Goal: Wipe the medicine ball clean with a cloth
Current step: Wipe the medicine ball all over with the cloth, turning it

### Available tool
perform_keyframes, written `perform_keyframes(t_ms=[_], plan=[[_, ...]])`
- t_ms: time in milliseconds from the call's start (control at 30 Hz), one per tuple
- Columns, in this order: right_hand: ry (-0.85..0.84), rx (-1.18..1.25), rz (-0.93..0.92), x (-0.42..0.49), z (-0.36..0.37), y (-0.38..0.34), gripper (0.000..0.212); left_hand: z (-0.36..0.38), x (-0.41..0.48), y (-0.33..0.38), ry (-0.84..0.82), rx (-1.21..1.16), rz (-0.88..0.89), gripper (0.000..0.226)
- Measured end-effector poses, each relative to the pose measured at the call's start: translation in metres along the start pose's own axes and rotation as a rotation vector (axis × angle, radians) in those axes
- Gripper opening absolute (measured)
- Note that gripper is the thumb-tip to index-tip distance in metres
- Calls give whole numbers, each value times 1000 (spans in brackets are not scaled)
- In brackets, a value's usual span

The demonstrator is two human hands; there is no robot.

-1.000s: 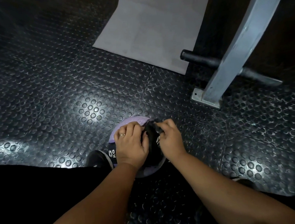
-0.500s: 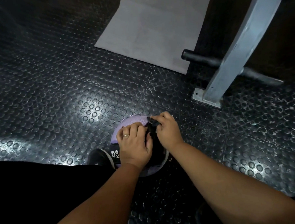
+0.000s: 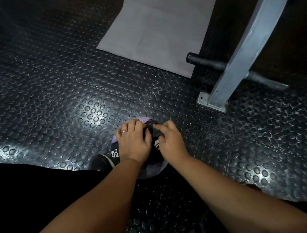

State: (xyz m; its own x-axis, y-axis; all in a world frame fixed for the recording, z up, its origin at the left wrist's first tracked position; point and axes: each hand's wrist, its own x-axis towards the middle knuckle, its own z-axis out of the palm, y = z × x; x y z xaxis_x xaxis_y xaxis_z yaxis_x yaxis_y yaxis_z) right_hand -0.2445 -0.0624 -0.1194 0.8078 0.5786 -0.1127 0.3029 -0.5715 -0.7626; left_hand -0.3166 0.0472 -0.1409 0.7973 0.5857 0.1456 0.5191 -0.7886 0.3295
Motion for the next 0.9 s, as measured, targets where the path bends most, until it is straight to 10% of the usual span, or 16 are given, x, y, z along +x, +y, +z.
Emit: perform_keyframes(t_ms=[900], plan=[[-187, -75, 127, 31, -39, 18, 43, 2, -8, 42, -75, 23, -204, 28]])
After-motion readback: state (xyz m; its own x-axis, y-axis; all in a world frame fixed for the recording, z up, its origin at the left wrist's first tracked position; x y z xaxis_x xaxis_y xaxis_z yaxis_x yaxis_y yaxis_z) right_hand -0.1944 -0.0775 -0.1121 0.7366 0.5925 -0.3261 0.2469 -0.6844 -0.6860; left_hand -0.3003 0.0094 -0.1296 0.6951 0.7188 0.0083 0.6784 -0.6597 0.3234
